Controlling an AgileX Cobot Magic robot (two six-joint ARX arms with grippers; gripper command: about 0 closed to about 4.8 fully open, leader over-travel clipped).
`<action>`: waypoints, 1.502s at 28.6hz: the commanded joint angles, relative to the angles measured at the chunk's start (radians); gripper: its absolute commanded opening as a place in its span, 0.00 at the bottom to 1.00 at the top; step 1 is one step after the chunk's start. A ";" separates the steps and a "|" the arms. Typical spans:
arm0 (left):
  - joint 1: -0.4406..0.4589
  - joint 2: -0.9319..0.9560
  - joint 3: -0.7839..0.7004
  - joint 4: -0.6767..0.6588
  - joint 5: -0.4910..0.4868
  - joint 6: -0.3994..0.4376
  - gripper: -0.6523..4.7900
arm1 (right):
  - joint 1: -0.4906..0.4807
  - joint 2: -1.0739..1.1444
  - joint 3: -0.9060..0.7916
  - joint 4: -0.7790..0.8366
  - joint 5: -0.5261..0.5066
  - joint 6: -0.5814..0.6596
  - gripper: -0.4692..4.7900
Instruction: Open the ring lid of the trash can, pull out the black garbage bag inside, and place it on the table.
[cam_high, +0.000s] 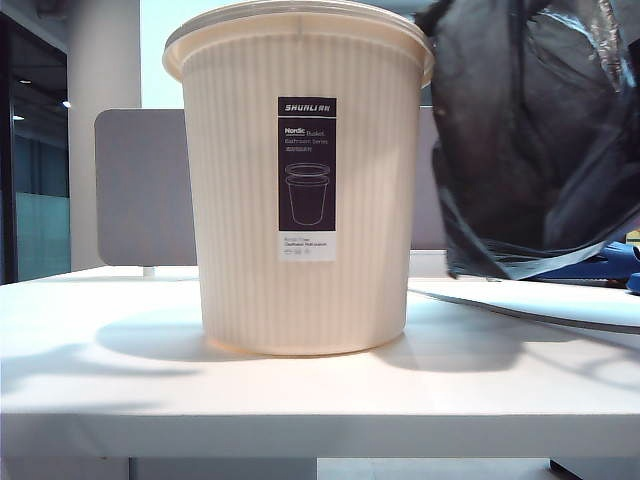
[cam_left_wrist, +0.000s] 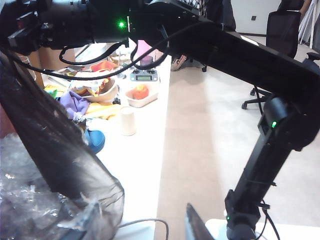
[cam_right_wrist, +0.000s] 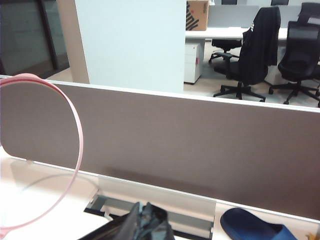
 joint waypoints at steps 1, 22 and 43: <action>-0.002 -0.036 0.003 -0.032 -0.004 0.016 0.51 | 0.002 -0.036 -0.001 0.009 0.002 -0.021 0.08; -0.002 -0.388 -0.283 -0.047 -0.067 -0.014 0.45 | 0.001 -0.396 -0.480 0.153 0.002 -0.024 0.08; -0.002 -0.787 -0.698 0.088 -0.270 -0.121 0.44 | 0.000 -0.495 -0.921 0.542 0.178 0.031 0.08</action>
